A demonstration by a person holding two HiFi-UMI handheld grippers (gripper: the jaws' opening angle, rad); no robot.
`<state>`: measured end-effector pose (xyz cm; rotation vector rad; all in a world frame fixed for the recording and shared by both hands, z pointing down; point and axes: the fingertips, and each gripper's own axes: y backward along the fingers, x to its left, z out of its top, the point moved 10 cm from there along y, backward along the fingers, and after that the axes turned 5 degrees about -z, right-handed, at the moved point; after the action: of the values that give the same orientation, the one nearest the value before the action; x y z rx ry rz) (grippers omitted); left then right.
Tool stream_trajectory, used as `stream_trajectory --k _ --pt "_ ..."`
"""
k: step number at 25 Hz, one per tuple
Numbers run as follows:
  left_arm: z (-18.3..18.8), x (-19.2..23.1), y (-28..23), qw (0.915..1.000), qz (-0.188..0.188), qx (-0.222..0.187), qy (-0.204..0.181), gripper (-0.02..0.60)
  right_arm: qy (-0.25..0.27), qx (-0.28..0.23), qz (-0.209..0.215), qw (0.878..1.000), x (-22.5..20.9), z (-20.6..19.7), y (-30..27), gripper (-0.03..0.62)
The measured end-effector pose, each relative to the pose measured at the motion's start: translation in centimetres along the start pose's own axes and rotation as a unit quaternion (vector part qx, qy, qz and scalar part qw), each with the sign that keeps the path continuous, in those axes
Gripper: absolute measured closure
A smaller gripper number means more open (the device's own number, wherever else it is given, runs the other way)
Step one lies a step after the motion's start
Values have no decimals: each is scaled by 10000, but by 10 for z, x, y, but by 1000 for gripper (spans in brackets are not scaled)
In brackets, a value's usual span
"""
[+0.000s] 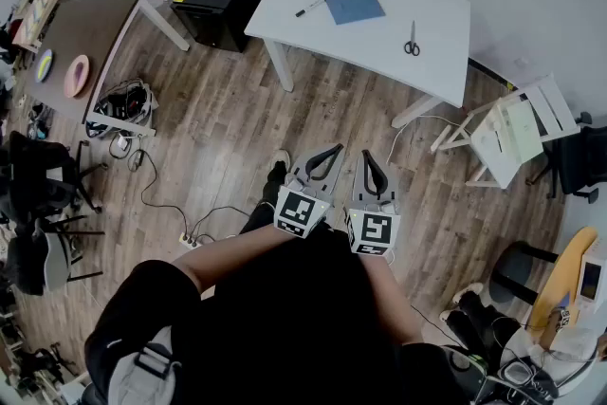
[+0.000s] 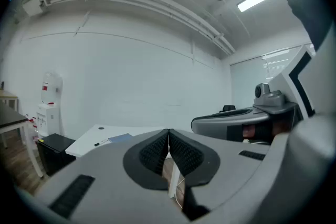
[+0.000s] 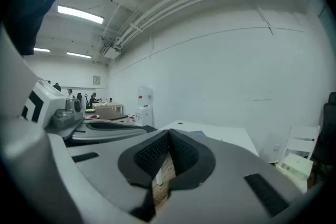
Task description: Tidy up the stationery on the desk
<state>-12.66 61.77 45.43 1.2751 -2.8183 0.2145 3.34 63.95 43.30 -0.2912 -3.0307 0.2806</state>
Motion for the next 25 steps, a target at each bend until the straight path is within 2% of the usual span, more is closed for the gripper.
stream_trajectory --k 5,9,12,20,25 --pt "-4 2 -17 10000 -6 2 27 568 -530 133 -127 9984 5 -5 -2 562" --pt "-3 9 -28 9999 -90 -108 32 568 -759 -76 -332 9965 -11 -4 -8 560" --pt "-2 23 -35 9998 -151 -114 24 568 -858 126 -526 9948 -13 -9 -22 559" --pt "2 73 -95 9989 -466 16 17 568 -666 386 -847 9934 -25 -2 -87 559" --pt "19 124 -140 9983 -572 -63 62 568 -481 508 -774 9945 -33 9 -153 559"
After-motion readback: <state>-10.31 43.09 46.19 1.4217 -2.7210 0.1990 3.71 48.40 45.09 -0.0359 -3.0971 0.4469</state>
